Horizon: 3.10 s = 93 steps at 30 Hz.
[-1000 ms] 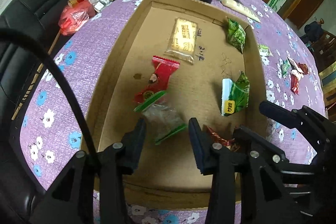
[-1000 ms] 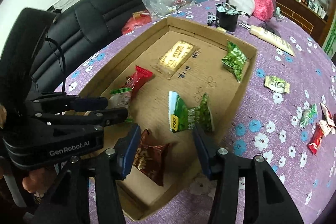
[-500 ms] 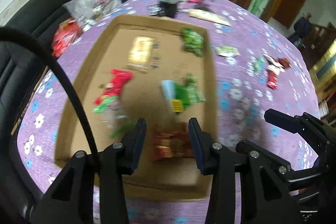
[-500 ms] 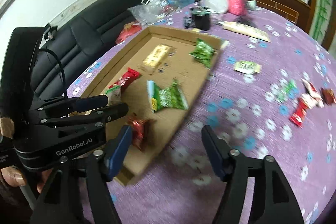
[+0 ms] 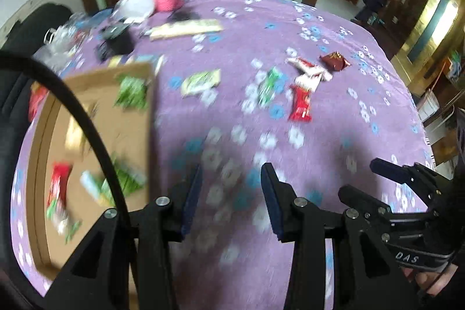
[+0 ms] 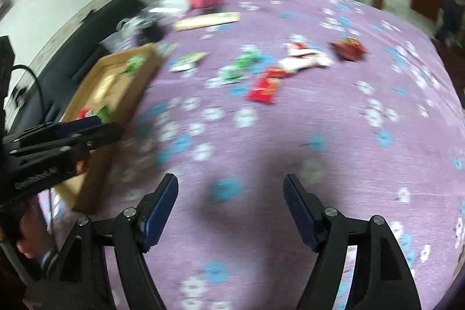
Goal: Organize snacks
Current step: 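Move both tools back over the snacks on the tablecloth, then grasp green-wrapped candy with left tool while right tool grasps red cartoon candy bar, then carry both held candies over to the cardboard box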
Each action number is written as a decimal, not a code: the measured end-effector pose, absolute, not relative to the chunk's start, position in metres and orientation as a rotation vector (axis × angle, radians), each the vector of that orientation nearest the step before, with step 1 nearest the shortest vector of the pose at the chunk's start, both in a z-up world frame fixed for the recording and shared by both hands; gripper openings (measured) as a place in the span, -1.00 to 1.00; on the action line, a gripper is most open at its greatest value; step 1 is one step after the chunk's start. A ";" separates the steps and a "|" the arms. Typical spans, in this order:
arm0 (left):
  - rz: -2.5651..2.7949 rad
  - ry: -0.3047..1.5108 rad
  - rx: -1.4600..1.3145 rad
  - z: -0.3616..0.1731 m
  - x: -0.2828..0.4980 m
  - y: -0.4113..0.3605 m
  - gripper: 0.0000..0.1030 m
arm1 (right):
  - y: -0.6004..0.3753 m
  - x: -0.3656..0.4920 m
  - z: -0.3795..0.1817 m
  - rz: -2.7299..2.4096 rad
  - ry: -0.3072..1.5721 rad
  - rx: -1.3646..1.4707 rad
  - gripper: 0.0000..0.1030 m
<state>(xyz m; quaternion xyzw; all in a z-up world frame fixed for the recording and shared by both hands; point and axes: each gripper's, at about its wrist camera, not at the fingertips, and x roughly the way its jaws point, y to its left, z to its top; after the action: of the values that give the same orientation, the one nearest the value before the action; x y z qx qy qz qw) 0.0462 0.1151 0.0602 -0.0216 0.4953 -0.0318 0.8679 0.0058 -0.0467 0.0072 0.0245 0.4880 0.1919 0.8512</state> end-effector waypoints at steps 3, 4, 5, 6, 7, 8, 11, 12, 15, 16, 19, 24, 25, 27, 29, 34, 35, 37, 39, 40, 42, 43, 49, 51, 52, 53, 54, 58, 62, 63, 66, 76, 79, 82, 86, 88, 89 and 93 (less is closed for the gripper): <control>-0.091 1.038 0.044 0.057 0.081 0.095 -0.15 | -0.059 0.026 0.008 0.360 1.004 0.048 0.45; -0.088 1.041 0.088 0.054 0.095 0.089 -0.15 | -0.061 0.038 0.008 0.348 1.000 0.047 0.45; -0.093 1.052 0.112 0.051 0.106 0.085 -0.15 | -0.061 0.045 0.008 0.342 0.996 0.053 0.45; -0.093 1.070 0.138 0.047 0.122 0.081 -0.15 | -0.061 0.054 0.007 0.340 0.995 0.060 0.45; -0.087 1.079 0.150 0.044 0.132 0.079 -0.15 | -0.061 0.064 0.005 0.337 0.997 0.063 0.45; -0.079 1.093 0.158 0.041 0.144 0.078 -0.15 | -0.058 0.073 0.002 0.329 1.000 0.063 0.45; -0.070 1.108 0.132 0.037 0.173 0.083 -0.15 | -0.051 0.094 -0.004 0.338 1.004 0.082 0.45; -0.075 1.122 0.130 0.035 0.182 0.084 -0.15 | -0.050 0.099 -0.006 0.336 1.005 0.088 0.45; -0.083 1.140 0.160 0.031 0.197 0.084 -0.15 | -0.046 0.113 -0.014 0.328 1.030 0.110 0.45; -0.084 1.140 0.176 0.030 0.201 0.084 -0.15 | -0.045 0.117 -0.017 0.328 1.038 0.111 0.45; -0.109 1.159 0.169 0.025 0.210 0.085 -0.15 | -0.037 0.125 -0.025 0.328 1.059 0.110 0.45; -0.156 1.200 0.130 0.018 0.217 0.080 -0.15 | -0.024 0.129 -0.028 0.319 1.055 0.007 0.25; -0.161 1.204 0.137 0.016 0.217 0.077 -0.15 | -0.025 0.129 -0.028 0.320 1.050 -0.014 0.13; -0.164 1.213 0.156 0.012 0.217 0.072 -0.15 | -0.031 0.129 -0.028 0.318 1.049 -0.026 -0.08; -0.172 1.226 0.154 0.008 0.218 0.068 -0.15 | -0.035 0.129 -0.028 0.309 1.048 -0.063 -0.31; -0.150 1.278 0.182 -0.002 0.215 0.057 -0.09 | -0.050 0.125 -0.029 0.301 1.049 -0.108 -0.38; -0.133 1.280 0.189 -0.003 0.214 0.056 -0.02 | -0.053 0.125 -0.029 0.310 1.049 -0.105 -0.41; -0.102 1.294 0.198 -0.003 0.209 0.056 -0.02 | -0.051 0.125 -0.029 0.319 1.049 -0.122 -0.41; -0.098 1.265 0.214 0.004 0.203 0.055 -0.02 | -0.049 0.125 -0.028 0.325 1.049 -0.142 -0.41; -0.092 1.242 0.220 0.009 0.200 0.055 -0.01 | -0.050 0.125 -0.028 0.329 1.050 -0.141 -0.40; -0.097 1.245 0.218 0.009 0.200 0.054 0.02 | -0.050 0.126 -0.029 0.332 1.052 -0.135 -0.40; -0.105 1.264 0.219 0.006 0.202 0.053 0.02 | -0.049 0.127 -0.029 0.331 1.053 -0.137 -0.40; -0.119 1.328 0.146 -0.008 0.208 0.060 0.01 | -0.046 0.128 -0.029 0.334 1.059 -0.157 -0.40; -0.110 1.316 0.125 -0.006 0.208 0.064 -0.14 | -0.046 0.127 -0.029 0.340 1.052 -0.170 -0.41; -0.103 1.303 0.126 -0.005 0.208 0.067 -0.40 | -0.047 0.127 -0.029 0.342 1.049 -0.167 -0.41; -0.096 1.294 0.131 -0.005 0.207 0.068 -0.58 | -0.047 0.126 -0.029 0.346 1.046 -0.166 -0.41; -0.098 1.292 0.116 -0.004 0.206 0.071 -0.58 | -0.048 0.125 -0.029 0.344 1.042 -0.169 -0.47; -0.100 1.278 0.065 -0.003 0.200 0.079 -0.59 | -0.053 0.121 -0.029 0.347 1.036 -0.148 -0.60; -0.132 1.271 0.047 -0.004 0.185 0.077 -0.59 | -0.056 0.116 -0.028 0.356 1.034 -0.132 -0.60; -0.140 1.272 0.027 -0.004 0.181 0.078 -0.59 | -0.056 0.114 -0.027 0.355 1.035 -0.127 -0.60; -0.157 1.273 -0.014 -0.002 0.166 0.078 -0.59 | -0.060 0.107 -0.027 0.354 1.042 -0.116 -0.60; -0.198 1.304 -0.163 0.001 0.114 0.099 -0.59 | -0.072 0.062 -0.025 0.361 1.056 -0.073 -0.60; -0.200 1.298 -0.169 0.001 0.096 0.102 -0.59 | -0.075 0.042 -0.026 0.369 1.063 -0.061 -0.60; -0.188 1.274 -0.127 0.003 0.076 0.097 -0.59 | -0.077 0.024 -0.027 0.373 1.066 -0.056 -0.60; -0.170 1.232 -0.083 0.003 0.044 0.091 -0.59 | -0.079 0.005 -0.026 0.380 1.072 -0.042 -0.60; -0.168 1.219 -0.076 0.002 0.034 0.087 -0.59 | -0.079 -0.003 -0.025 0.385 1.072 -0.037 -0.60; -0.164 1.214 -0.073 0.002 0.027 0.087 -0.59 | -0.079 -0.009 -0.025 0.392 1.077 -0.036 -0.60; -0.147 1.177 -0.031 0.001 0.006 0.085 -0.59 | -0.076 -0.023 -0.023 0.406 1.079 -0.037 -0.60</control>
<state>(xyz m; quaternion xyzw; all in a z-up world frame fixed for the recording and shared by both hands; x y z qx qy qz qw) 0.0059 0.0854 0.0012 -0.0144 0.5544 -0.0694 0.8292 -0.0231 -0.0757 -0.0232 -0.0177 0.5099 0.1920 0.8384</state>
